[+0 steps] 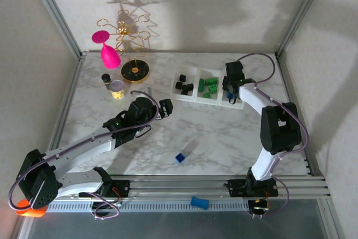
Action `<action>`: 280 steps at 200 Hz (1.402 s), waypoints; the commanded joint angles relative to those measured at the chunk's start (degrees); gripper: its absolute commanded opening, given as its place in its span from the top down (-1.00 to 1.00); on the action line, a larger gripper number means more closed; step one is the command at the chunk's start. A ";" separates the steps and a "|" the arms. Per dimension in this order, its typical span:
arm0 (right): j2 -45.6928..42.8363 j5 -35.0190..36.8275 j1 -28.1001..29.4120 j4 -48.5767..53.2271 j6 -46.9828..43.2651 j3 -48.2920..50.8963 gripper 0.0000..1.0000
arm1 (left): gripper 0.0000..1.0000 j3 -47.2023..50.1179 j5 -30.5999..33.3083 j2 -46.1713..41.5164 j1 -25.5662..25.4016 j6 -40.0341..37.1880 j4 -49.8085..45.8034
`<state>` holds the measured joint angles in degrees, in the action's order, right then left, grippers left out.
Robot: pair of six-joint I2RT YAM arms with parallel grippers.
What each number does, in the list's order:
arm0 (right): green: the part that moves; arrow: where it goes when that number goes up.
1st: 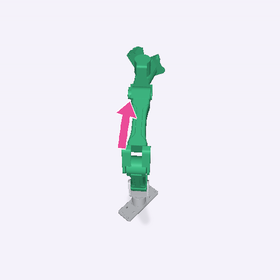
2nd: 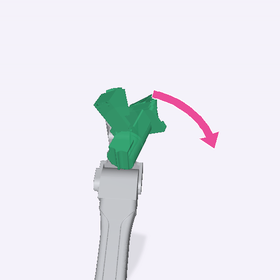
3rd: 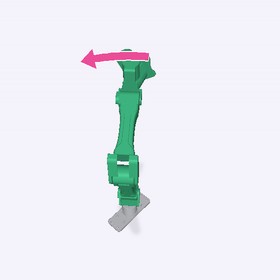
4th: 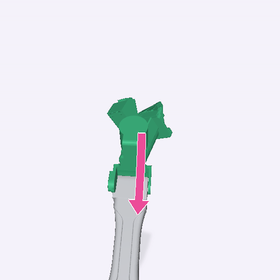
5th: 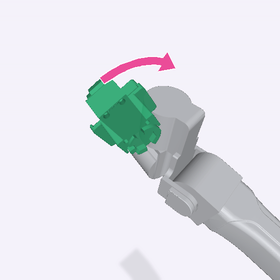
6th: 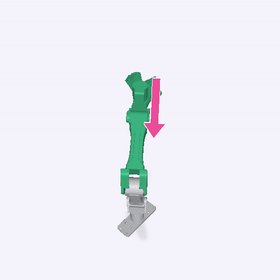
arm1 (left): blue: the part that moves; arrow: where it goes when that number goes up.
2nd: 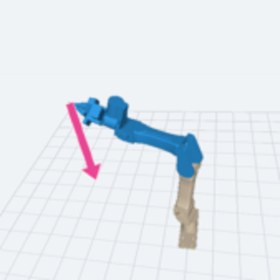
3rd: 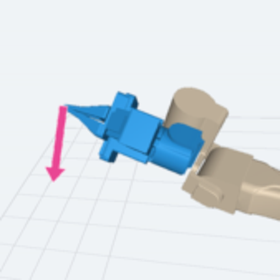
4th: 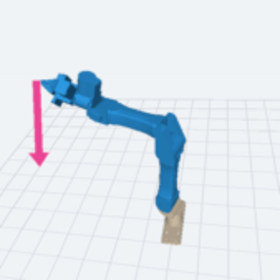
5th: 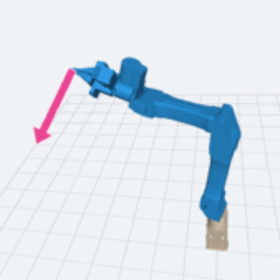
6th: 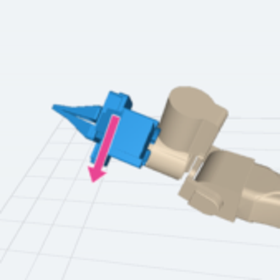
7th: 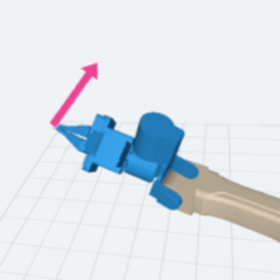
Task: Sort the legos into containers by color
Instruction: Place the lego in the container, then pick up the lego from the bottom-center of the table.
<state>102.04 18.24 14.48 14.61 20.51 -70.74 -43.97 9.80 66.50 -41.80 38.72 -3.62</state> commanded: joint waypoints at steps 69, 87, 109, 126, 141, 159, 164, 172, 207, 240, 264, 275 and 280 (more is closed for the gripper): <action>-0.63 0.65 -0.43 2.59 -1.25 -4.99 -0.13 | -0.99 -2.07 1.19 -2.42 -0.03 -1.81 -0.77; -3.71 -0.26 0.80 3.73 -1.60 -3.84 -0.19 | -0.99 -2.09 1.67 -3.11 -0.03 -1.81 -1.47; -7.51 -0.96 3.25 5.46 -1.20 -1.00 -0.25 | -0.99 -1.27 2.62 -4.65 -0.04 -1.48 -2.13; -10.46 -2.02 6.01 6.32 -0.85 2.05 -0.30 | -0.99 -0.56 3.61 -5.95 -0.03 -1.13 -3.19; -12.85 -1.87 8.86 7.24 -0.03 4.73 -0.32 | -0.99 0.00 4.54 -7.02 0.04 -0.63 -4.67; -15.69 -3.86 12.80 7.46 1.03 8.28 -0.36 | -0.99 1.16 5.90 -8.91 0.05 0.14 -6.34; -16.39 -4.33 14.15 7.49 1.32 9.13 -0.37 | -0.99 1.51 6.24 -9.53 0.05 0.49 -6.84; -17.35 -4.90 16.73 7.41 1.63 10.72 -0.39 | -0.99 2.06 6.82 -10.57 0.05 0.81 -7.53; -18.80 -6.44 29.24 6.43 3.03 16.10 -0.47 | -0.99 4.34 9.32 -14.61 0.05 3.28 -11.88; -18.40 -10.22 39.91 2.62 0.65 21.07 -0.58 | -0.99 7.04 10.67 -19.17 0.14 5.92 -15.53; -17.23 -11.58 45.51 0.76 1.15 23.69 -0.62 | -0.99 8.34 11.77 -22.45 0.14 7.40 -18.27; -17.29 -12.97 47.05 -0.80 0.87 25.10 -0.62 | -0.99 8.62 11.99 -23.58 0.14 7.78 -19.18; -17.39 -13.52 48.20 -1.29 0.62 25.56 -0.63 | -0.99 8.77 12.08 -23.93 0.14 7.92 -19.43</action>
<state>84.60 7.62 59.40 16.80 21.67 -47.55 -36.27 19.35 44.93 -41.80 44.47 -18.92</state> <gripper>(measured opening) 0.810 0.996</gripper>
